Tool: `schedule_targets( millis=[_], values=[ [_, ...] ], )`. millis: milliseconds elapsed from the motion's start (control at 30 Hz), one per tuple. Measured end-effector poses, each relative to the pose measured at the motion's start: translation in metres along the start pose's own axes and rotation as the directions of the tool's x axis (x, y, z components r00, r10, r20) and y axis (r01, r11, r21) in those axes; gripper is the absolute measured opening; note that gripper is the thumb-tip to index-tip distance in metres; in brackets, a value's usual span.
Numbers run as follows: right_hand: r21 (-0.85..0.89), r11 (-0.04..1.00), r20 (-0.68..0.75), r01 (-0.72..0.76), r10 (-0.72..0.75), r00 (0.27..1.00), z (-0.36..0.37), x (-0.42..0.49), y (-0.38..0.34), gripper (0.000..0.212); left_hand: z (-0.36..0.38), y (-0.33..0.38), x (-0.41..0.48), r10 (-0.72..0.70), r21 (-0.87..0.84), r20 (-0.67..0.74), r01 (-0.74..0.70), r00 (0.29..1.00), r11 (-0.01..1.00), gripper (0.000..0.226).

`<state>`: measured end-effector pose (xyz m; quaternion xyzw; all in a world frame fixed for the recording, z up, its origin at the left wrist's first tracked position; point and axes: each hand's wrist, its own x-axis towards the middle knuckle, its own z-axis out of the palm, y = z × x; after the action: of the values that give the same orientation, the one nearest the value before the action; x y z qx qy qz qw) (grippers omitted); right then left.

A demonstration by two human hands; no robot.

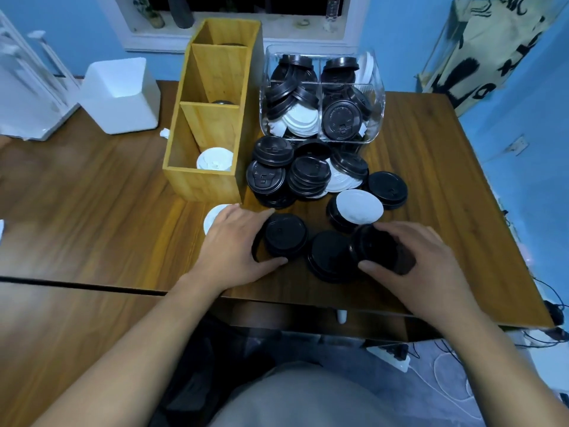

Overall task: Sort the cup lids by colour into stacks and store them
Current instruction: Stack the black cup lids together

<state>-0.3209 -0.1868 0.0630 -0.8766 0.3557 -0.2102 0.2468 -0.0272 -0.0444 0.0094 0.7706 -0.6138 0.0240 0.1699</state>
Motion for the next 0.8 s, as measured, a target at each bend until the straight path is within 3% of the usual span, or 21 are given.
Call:
schedule_targets(
  millis=[167,367,533,800],
  values=[
    [-0.111,0.980,0.073,0.165,-0.158,0.985,0.055,0.043,-0.062,0.070,0.001,-0.002,-0.001,-0.003,-0.006,-0.008,0.003,1.000,1.000,0.096],
    [-0.241,0.960,0.251,0.144,-0.081,0.965,0.087,0.069,-0.083,0.076,0.005,-0.006,0.000,0.006,0.001,0.012,-0.006,1.000,1.000,0.100],
    [-0.158,0.980,0.230,0.124,-0.086,0.969,0.089,0.068,-0.082,0.071,0.007,-0.009,0.001,0.028,-0.013,-0.008,-0.028,1.000,1.000,0.098],
    [-0.234,0.961,0.292,0.148,-0.076,0.953,0.096,0.075,-0.085,0.068,0.010,-0.013,0.002,0.081,-0.035,-0.060,-0.083,0.995,0.996,0.091]
  ],
)
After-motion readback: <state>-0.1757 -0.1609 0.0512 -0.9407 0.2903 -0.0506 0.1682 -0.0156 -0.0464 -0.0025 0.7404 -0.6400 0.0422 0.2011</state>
